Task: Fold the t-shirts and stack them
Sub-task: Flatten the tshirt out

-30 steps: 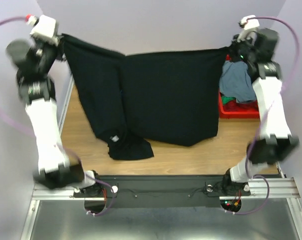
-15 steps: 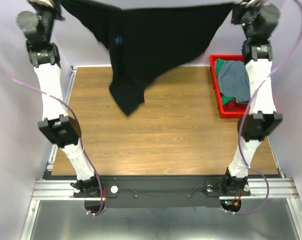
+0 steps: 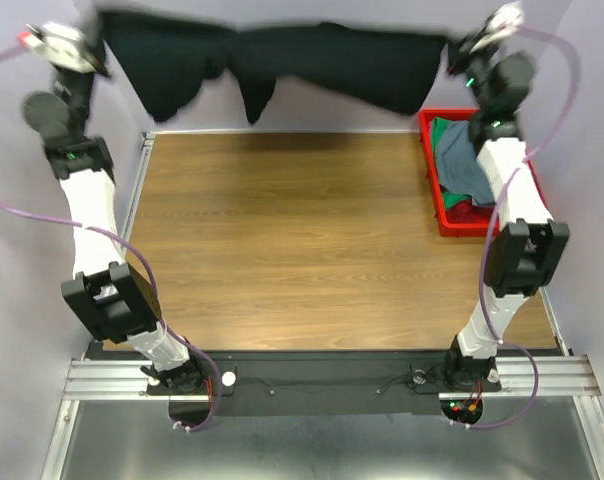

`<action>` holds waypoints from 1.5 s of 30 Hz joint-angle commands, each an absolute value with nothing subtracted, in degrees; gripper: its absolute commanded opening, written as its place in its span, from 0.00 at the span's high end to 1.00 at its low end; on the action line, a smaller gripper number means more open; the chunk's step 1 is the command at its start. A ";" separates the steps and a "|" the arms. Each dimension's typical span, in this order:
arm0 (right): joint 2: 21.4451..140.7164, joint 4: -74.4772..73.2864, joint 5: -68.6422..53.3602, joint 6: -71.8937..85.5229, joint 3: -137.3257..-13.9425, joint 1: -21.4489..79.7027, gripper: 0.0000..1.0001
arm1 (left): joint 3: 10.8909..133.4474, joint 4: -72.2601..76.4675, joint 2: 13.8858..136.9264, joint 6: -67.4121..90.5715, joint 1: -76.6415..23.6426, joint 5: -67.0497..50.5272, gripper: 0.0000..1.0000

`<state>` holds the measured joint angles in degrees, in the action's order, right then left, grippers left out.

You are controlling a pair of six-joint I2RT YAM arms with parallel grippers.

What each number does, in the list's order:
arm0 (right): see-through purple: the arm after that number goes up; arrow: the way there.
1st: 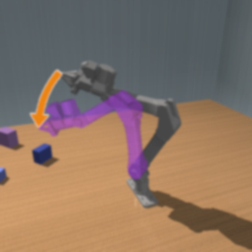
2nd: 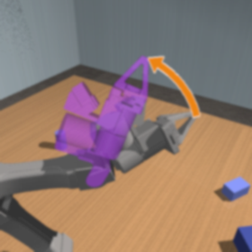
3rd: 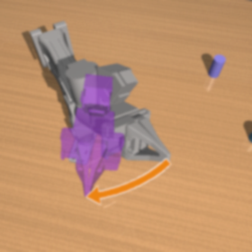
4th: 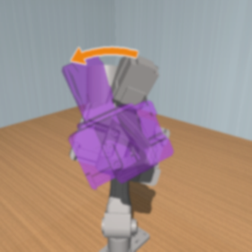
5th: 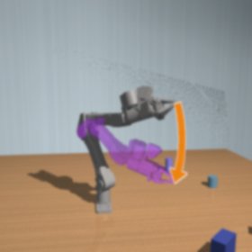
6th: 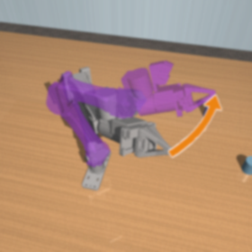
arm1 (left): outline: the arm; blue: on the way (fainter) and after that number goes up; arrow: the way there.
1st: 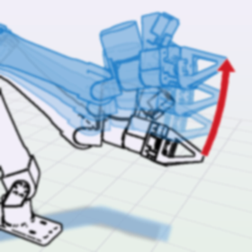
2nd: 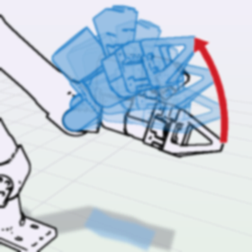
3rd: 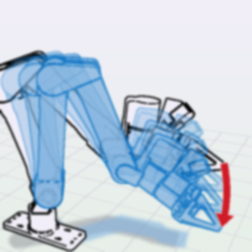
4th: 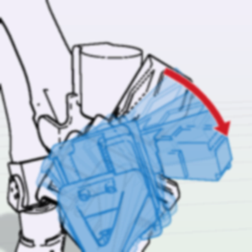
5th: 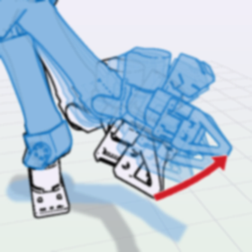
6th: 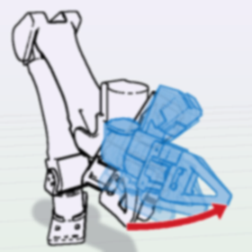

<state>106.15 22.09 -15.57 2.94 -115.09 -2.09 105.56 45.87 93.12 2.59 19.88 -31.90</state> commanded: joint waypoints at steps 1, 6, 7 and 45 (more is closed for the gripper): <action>108.37 20.57 -22.58 -4.47 -100.50 -1.32 0.99 | 85.20 47.20 93.70 -7.01 20.65 -37.35 1.00; 107.58 16.45 -26.98 -9.22 -92.48 -0.44 0.99 | 68.83 44.57 91.76 -17.21 21.62 -40.33 1.00; 107.23 16.17 -27.07 -10.79 -91.24 -0.27 0.99 | 68.30 42.99 91.84 -18.62 21.97 -40.86 1.00; 65.89 -38.93 -27.05 -42.86 -56.58 -0.26 0.08 | 64.07 -59.52 73.74 -109.63 46.60 -33.49 0.08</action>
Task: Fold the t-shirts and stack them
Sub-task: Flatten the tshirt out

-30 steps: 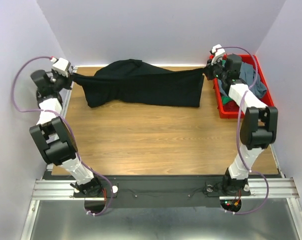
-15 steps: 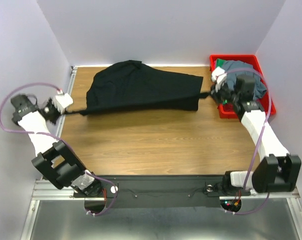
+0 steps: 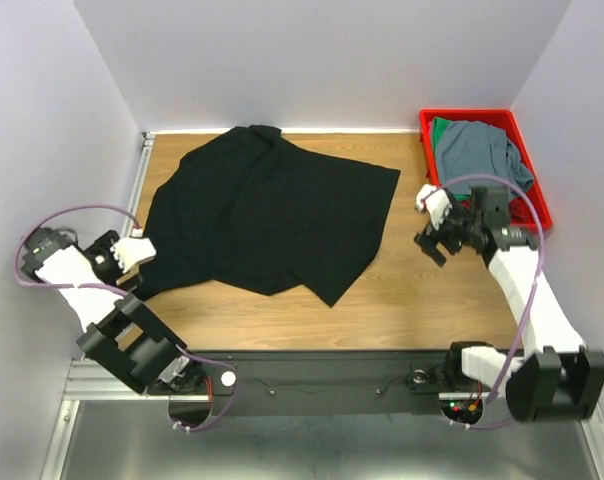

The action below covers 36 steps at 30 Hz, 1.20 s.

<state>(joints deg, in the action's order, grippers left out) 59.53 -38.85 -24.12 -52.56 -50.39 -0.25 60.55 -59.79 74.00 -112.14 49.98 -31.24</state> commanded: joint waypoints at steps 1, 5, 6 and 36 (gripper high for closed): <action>68.53 -39.63 -28.46 -40.54 -61.04 -0.18 0.13 | 63.81 -57.15 73.91 -105.51 41.97 -32.79 0.17; 83.46 -41.13 -28.57 -29.02 -69.41 8.57 0.40 | 64.07 -45.12 77.42 -81.44 34.56 -29.54 0.35; 85.32 -40.78 -27.96 -25.35 -70.39 13.31 0.46 | 64.94 -43.96 79.87 -78.08 33.76 -29.36 0.38; 102.14 -41.30 -3.71 -22.93 -56.35 52.21 0.71 | 68.56 -31.82 93.78 -59.06 27.69 -21.63 0.38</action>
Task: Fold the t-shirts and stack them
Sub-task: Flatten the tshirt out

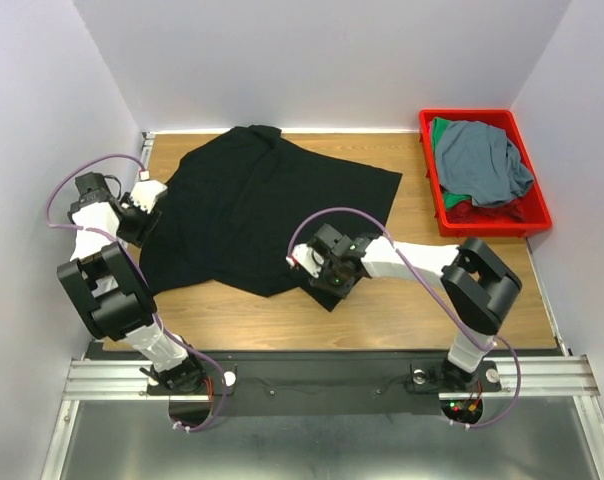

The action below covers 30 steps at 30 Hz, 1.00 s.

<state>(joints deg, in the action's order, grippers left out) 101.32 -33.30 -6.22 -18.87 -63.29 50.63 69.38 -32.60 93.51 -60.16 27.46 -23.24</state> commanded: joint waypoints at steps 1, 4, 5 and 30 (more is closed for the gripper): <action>98.91 -42.18 -2.82 -25.46 -54.25 52.29 0.71 | 68.21 -31.64 93.95 -59.24 27.69 -21.36 0.38; 94.93 -45.78 -1.06 -29.87 -51.95 52.21 0.70 | 67.41 -30.76 95.36 -59.24 27.60 -20.13 0.39; 93.27 -47.01 -0.97 -30.58 -50.90 52.21 0.70 | 67.24 -30.50 95.97 -58.89 27.34 -19.34 0.40; 96.57 -49.59 -6.33 -31.04 -68.55 34.81 0.44 | 65.67 -30.06 97.64 -55.89 18.54 -16.71 0.51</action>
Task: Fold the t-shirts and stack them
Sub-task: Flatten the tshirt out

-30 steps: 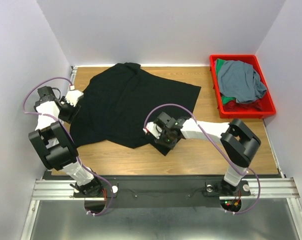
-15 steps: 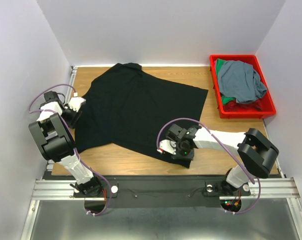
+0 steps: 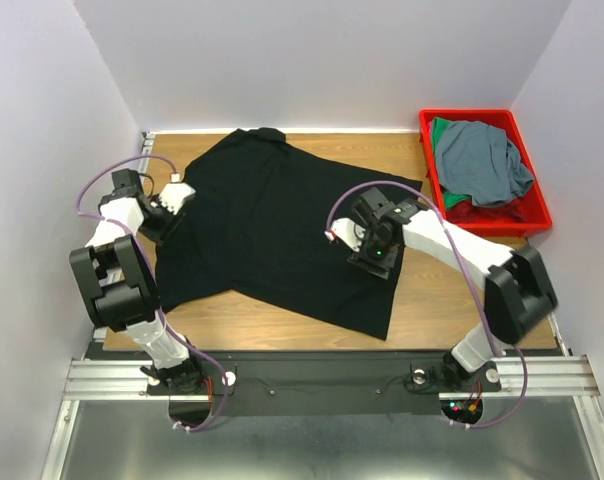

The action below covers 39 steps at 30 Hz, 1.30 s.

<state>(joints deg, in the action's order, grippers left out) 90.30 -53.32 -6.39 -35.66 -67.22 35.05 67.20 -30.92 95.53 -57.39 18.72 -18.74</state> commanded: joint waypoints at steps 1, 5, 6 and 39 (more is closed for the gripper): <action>97.98 -49.14 -5.89 -30.33 -68.82 34.63 0.45 | 64.61 -29.80 97.65 -56.51 18.54 -16.09 0.51; 103.79 -46.23 -3.26 -28.13 -69.52 30.95 0.47 | 57.67 -28.48 95.46 -59.15 18.54 -11.88 0.58; 106.41 -45.80 -2.82 -28.13 -70.39 30.15 0.48 | 54.61 -27.95 93.80 -59.93 18.81 -10.30 0.59; 103.27 -49.83 -11.51 -27.25 -76.29 25.93 0.46 | 44.65 -29.27 83.76 -59.68 0.80 -9.05 0.53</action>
<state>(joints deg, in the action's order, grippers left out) 103.72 -49.52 -10.96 -28.03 -74.54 26.20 45.54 -30.92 83.31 -60.58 1.52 -10.39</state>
